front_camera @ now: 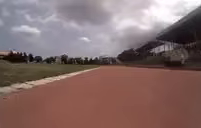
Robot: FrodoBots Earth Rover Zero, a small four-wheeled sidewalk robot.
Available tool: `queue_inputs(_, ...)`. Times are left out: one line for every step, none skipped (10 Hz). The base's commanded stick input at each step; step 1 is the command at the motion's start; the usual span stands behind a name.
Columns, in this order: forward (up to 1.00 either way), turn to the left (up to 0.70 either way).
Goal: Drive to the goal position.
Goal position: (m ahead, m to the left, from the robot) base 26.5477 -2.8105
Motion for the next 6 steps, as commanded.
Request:
queue_inputs(0.45, -0.27)
queue_inputs(0.45, -0.27)
queue_inputs(0.45, -0.27)
queue_inputs(0.45, 0.0)
queue_inputs(0.45, 0.0)
queue_inputs(0.45, 0.0)
